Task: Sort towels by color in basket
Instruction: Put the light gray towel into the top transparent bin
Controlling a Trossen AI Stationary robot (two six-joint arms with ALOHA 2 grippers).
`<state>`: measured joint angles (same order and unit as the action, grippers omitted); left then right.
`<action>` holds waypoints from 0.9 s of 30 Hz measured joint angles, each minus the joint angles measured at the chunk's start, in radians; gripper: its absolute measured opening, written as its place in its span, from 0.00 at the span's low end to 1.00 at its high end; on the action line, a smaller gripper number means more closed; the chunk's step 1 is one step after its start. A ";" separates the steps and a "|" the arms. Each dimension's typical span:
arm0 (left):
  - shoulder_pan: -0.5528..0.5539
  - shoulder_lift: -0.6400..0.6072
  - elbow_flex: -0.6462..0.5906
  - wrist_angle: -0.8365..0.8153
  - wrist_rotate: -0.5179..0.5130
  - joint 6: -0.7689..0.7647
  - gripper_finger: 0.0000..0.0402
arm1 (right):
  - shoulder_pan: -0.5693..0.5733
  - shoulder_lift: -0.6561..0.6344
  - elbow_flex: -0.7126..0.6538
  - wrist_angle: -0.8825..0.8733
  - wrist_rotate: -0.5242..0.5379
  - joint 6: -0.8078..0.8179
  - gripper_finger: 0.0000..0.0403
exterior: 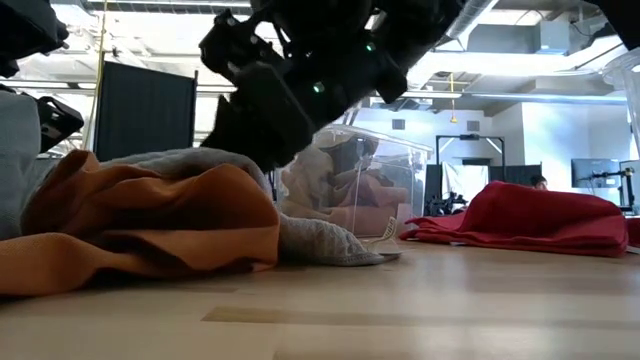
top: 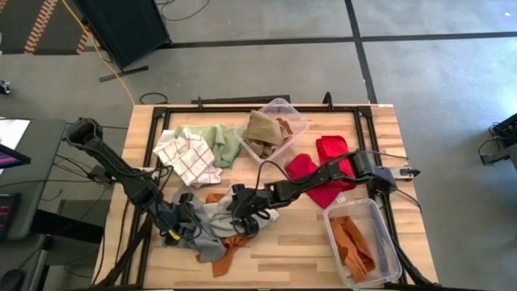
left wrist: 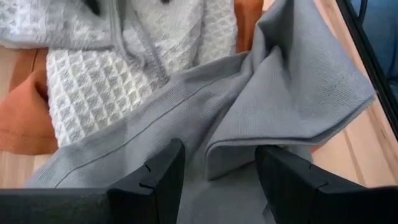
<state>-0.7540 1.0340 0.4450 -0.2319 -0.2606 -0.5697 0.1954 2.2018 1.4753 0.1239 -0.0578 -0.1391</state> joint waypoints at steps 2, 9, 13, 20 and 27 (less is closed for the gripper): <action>0.000 0.000 0.000 0.001 0.000 0.000 0.46 | -0.003 -0.002 0.006 -0.018 0.000 0.000 0.60; 0.000 0.000 0.000 0.006 -0.001 0.000 0.46 | -0.008 -0.002 0.006 -0.061 0.002 0.007 0.31; 0.000 0.000 0.000 0.006 -0.002 -0.002 0.46 | -0.009 -0.002 0.007 -0.082 0.005 0.000 0.12; 0.000 0.000 0.000 0.005 -0.002 -0.012 0.46 | -0.005 -0.037 0.006 -0.131 0.081 -0.050 0.05; 0.000 0.000 0.000 0.004 0.002 -0.017 0.46 | 0.027 -0.179 0.006 -0.264 0.236 -0.125 0.05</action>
<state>-0.7540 1.0340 0.4454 -0.2279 -0.2588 -0.5869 0.2227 2.0230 1.4811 -0.1397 0.1783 -0.2645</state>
